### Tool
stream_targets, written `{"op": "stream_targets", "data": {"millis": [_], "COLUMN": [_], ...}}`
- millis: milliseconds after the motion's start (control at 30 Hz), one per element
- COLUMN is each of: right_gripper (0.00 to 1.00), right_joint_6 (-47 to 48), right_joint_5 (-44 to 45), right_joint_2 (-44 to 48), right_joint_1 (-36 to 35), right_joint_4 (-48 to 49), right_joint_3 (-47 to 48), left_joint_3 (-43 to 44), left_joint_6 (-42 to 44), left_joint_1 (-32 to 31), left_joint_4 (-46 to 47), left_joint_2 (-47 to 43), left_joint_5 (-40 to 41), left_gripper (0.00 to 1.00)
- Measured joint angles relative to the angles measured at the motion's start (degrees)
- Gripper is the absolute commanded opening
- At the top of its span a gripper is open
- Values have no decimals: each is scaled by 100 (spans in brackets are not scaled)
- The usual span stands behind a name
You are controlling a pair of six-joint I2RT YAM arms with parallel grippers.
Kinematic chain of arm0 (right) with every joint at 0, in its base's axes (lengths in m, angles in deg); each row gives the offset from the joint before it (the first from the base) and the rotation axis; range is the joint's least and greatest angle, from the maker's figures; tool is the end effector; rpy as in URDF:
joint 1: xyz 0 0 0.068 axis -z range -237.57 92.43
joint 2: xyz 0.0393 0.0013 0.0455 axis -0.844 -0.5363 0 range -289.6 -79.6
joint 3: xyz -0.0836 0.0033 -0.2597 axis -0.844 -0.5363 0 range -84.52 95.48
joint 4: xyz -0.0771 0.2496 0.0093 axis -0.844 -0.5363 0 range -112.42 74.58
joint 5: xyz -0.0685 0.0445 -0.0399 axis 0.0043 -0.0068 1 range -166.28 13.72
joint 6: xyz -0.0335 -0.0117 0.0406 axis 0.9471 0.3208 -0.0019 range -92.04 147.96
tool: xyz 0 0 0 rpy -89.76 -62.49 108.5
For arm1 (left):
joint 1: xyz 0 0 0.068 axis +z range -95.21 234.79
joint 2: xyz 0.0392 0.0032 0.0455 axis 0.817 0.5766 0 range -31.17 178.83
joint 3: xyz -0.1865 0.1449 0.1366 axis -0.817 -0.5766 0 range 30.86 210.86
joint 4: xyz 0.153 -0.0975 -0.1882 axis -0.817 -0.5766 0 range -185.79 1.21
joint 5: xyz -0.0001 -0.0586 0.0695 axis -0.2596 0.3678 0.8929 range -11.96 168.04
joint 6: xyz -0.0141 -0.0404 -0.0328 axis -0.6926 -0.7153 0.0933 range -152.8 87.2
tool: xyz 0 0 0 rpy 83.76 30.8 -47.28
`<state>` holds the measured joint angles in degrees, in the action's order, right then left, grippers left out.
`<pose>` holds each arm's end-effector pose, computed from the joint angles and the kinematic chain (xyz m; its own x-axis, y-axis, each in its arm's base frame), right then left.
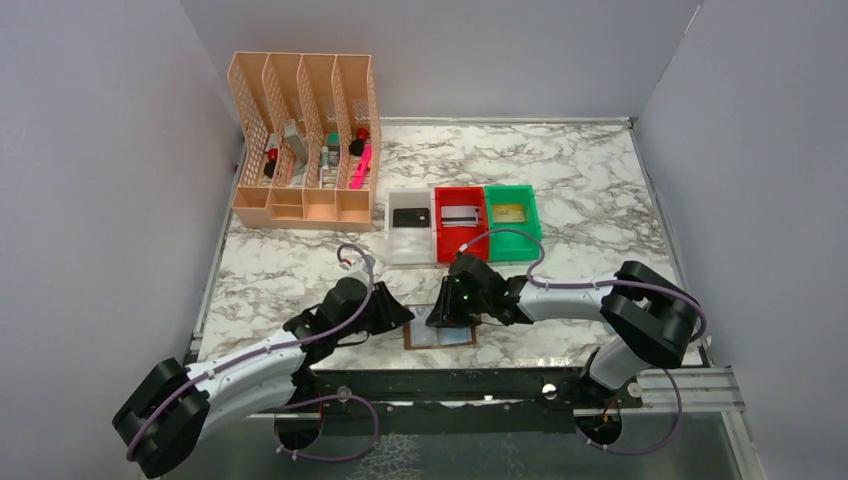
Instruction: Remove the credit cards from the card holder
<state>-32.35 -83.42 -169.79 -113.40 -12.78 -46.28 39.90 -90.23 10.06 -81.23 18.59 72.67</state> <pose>0.1594 0.2426 0.1388 -0.9637 0.1150 -0.2410 -0.0593 0.7878 0.6130 0.1155 -0.1190 0.1408 -0.8466 -0.3425 -0.4075 0.0795 0.6755 -0.7330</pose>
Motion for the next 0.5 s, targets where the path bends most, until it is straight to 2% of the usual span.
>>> {"op": "stream_targets", "data": {"millis": [100,367,433,500], "right_gripper": [33,33,34,34], "right_joint_6": [-2,-52,-74,-109], "right_joint_5": [-2,-17,-31,-55], "right_joint_2": [-2,-17,-17,-17], "right_joint_1": [0,0,2,2], "right_joint_4": [4,55,76,142], "right_joint_3": [0,-7,-20,-50], "left_joint_3": [186,393,494,573], "left_joint_6": [175,404,472,520], "left_joint_1": [-2,-2,-20,-55], "left_joint_4": [26,-39,-52,-57], "left_joint_2": [79,1038,1139,1283], "left_joint_5": [-208,-538,-581,-603], "left_gripper": [35,34,29,20]}}
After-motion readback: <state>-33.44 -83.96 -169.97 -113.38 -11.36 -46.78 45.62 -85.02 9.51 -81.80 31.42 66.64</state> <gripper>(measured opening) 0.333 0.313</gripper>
